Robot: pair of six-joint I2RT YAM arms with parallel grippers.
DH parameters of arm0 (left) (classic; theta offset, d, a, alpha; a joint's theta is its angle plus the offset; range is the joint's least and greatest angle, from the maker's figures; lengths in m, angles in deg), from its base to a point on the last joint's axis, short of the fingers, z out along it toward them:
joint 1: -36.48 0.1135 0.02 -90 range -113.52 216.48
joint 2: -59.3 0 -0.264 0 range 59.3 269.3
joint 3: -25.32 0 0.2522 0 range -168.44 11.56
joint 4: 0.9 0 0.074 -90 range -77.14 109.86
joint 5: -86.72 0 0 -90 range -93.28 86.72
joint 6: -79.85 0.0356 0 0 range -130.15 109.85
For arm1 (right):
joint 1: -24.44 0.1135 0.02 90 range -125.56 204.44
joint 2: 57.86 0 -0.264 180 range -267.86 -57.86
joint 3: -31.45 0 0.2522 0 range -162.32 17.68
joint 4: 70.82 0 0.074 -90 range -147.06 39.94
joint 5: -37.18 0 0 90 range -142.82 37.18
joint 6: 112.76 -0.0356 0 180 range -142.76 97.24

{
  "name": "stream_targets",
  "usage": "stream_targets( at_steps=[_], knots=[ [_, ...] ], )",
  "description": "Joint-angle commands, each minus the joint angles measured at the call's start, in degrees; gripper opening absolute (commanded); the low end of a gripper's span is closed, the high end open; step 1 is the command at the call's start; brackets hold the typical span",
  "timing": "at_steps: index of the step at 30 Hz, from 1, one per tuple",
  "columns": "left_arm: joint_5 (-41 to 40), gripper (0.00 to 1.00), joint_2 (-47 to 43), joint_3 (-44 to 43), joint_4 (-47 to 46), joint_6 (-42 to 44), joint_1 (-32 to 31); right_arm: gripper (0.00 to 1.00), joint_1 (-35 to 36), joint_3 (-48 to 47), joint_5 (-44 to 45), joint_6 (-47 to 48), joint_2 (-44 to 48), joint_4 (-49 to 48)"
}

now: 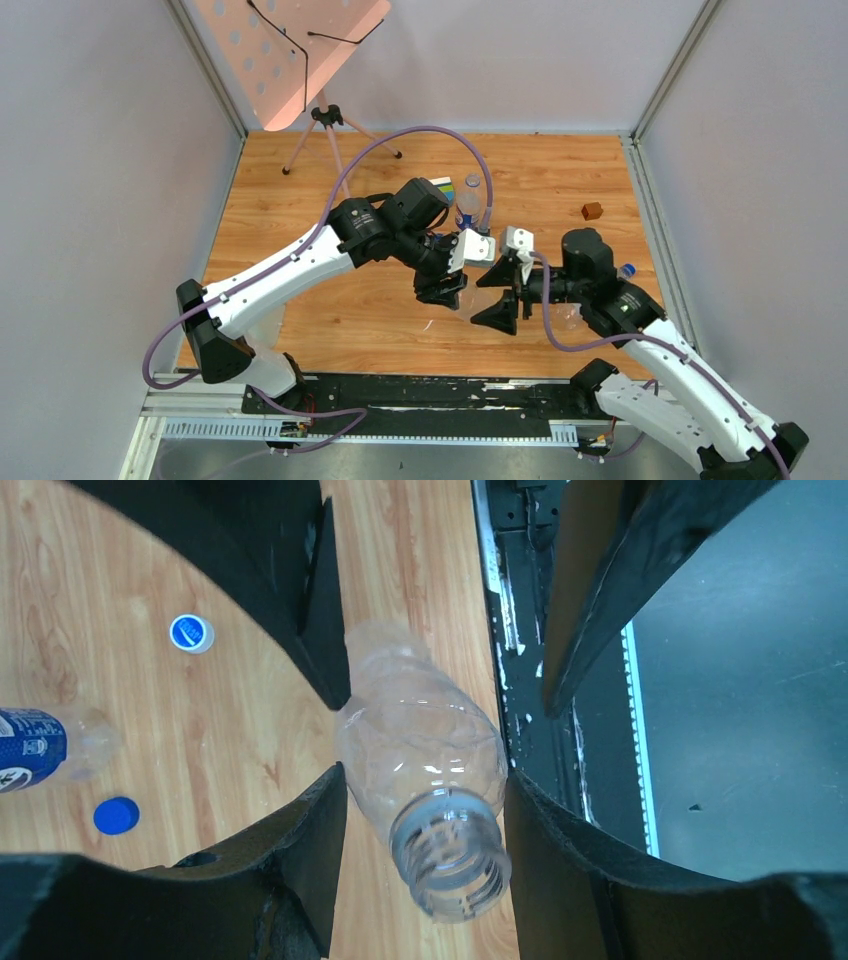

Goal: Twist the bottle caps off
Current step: Place the plastic bottle at the center of the board.

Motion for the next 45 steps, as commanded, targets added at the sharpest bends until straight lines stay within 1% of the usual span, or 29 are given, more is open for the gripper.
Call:
stream_targets(
  at_steps=[1,5,10,12,15,18,21,22,23,24,25,26,27,28,30,33,34,37,40,45],
  knots=[
    [3.30,0.00,-0.72,-2.25,-1.06,0.40,0.29,0.76,4.19,1.60,4.80,3.16,-1.98,-8.70],
    [3.85,0.00,-1.79,-1.19,-2.53,-0.23,0.32,0.78,5.70,3.83,6.19,4.17,-2.71,-12.84],
    [4.19,0.00,-3.55,0.12,-4.70,-1.04,0.27,0.79,6.15,6.12,8.16,3.22,-2.19,-19.01],
    [4.13,0.00,-3.70,0.77,-5.31,-1.26,0.33,0.75,6.24,7.94,8.34,1.79,-0.87,-23.03],
    [4.64,0.00,-3.79,1.46,-6.78,-2.03,0.34,0.64,6.37,9.53,8.56,-0.14,0.13,-26.73],
    [4.60,0.01,-4.30,2.30,-8.56,-3.10,0.33,0.56,6.57,10.43,8.65,-1.08,0.34,-27.73],
    [3.50,0.11,-5.54,4.00,-11.86,-4.38,0.31,0.50,6.68,12.03,10.18,-2.75,1.16,-29.34],
    [2.63,0.31,-5.95,5.13,-13.79,-5.31,0.29,0.48,6.68,12.83,10.95,-3.68,1.65,-30.62],
    [2.01,0.41,-6.93,5.85,-14.91,-5.85,0.27,0.48,6.68,13.82,11.61,-4.72,2.18,-31.98],
    [0.49,0.58,-7.52,7.68,-17.52,-6.93,0.37,0.47,6.68,14.69,12.79,-5.67,2.75,-33.36],
    [-1.42,0.66,-8.95,8.79,-19.06,-7.44,0.41,0.46,6.66,16.16,14.17,-7.03,3.39,-34.92],
    [-2.47,0.81,-9.76,10.92,-22.01,-8.62,0.41,0.44,6.68,17.36,16.33,-8.21,4.07,-36.77],
    [-4.93,0.94,-11.64,12.08,-23.67,-9.30,0.55,0.43,6.68,18.51,18.43,-8.53,4.82,-39.29],
    [-6.21,0.97,-12.77,14.52,-27.23,-10.69,0.93,0.43,6.68,19.56,20.30,-10.35,5.15,-40.27],
    [-10.61,1.00,-16.30,18.43,-32.60,-13.07,1.48,0.42,6.64,21.07,24.32,-11.64,5.94,-42.59],
    [-19.23,1.00,-23.70,24.18,-39.64,-15.40,2.08,0.40,6.47,23.10,31.97,-12.35,6.90,-45.52],
    [-20.70,1.00,-25.18,26.99,-42.32,-16.19,2.30,0.40,6.19,23.78,34.53,-12.28,7.27,-46.41],
    [-26.48,1.00,-31.30,31.15,-45.58,-17.77,2.43,0.40,4.45,25.90,40.98,-12.31,8.39,-50.29],
    [-30.07,1.00,-35.13,34.99,-47.55,-19.75,2.50,0.38,0.43,27.98,44.12,-13.50,7.61,-55.68],
    [-35.65,1.00,-39.36,40.04,-50.20,-22.52,2.51,0.36,-9.20,29.79,45.10,-18.50,3.60,-62.71]
  ],
)
